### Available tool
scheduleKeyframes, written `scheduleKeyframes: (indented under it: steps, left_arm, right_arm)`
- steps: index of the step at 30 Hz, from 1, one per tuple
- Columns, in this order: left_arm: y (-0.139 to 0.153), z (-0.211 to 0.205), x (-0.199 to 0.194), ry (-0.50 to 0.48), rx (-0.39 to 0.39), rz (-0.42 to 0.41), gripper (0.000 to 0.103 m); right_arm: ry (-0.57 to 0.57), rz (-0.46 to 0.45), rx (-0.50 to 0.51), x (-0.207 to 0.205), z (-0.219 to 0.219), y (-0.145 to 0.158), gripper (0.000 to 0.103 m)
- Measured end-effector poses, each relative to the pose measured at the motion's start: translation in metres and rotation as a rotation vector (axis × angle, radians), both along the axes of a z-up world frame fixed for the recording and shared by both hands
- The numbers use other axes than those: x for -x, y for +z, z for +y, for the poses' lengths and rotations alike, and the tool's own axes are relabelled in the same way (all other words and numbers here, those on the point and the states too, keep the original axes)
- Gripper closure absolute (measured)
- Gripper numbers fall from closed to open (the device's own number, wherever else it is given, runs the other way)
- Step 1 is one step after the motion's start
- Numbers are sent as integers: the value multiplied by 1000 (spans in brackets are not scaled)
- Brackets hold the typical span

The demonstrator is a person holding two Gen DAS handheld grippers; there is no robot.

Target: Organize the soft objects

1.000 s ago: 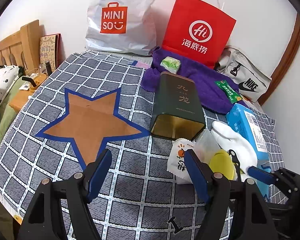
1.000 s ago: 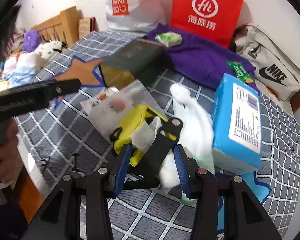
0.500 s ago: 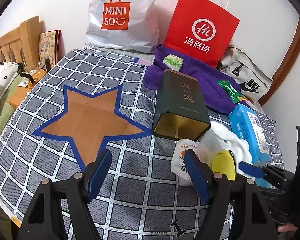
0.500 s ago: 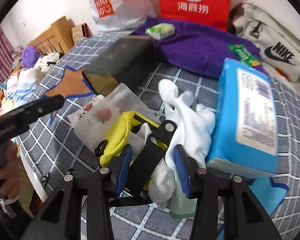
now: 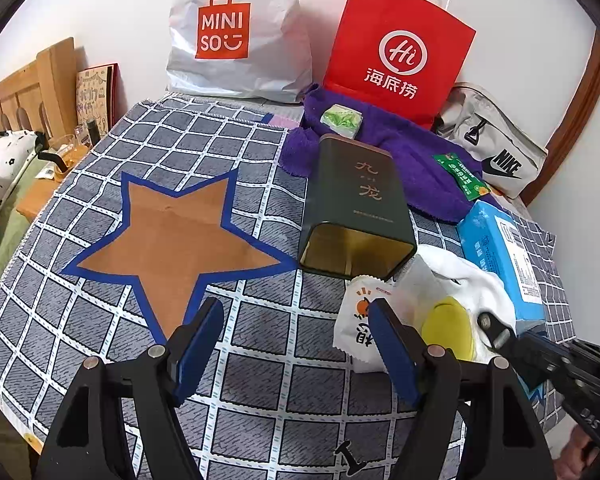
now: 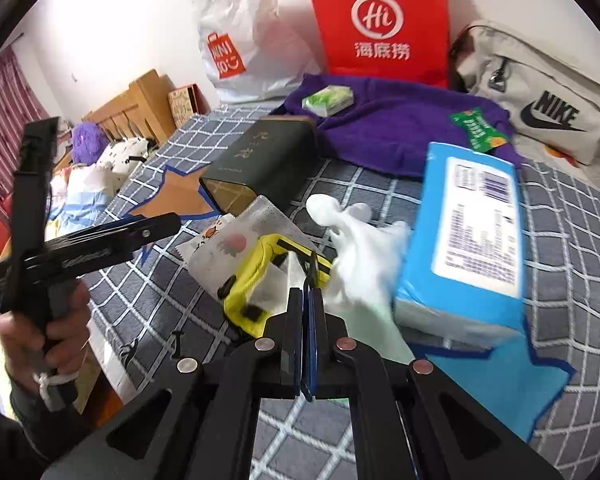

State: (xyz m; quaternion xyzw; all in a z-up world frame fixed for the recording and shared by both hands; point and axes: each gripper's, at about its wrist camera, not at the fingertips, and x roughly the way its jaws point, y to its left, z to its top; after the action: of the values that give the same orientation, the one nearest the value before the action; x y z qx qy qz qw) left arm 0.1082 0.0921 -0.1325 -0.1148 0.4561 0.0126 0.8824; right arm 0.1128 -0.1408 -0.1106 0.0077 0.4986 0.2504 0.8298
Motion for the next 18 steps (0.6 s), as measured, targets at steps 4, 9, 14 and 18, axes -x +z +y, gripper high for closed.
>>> scheduleKeyframes:
  steps: [4,9,14,18]
  left_arm:
    - [-1,-6,0,-7,-13,9,30]
    - [-3,-14,-1,-21,-25,19,30]
    - [-1,-16,0,-25,-34,17,30]
    - [-1,-14,-1,-18,-33,18,30]
  right_arm:
    - [-20,2,-18,7,-16,0,100]
    - [0,27,7,5,-13,-10,97]
    - [23,51,18,0,-6,-24,74]
    - [19,97,-17,-5,-5,-40,73]
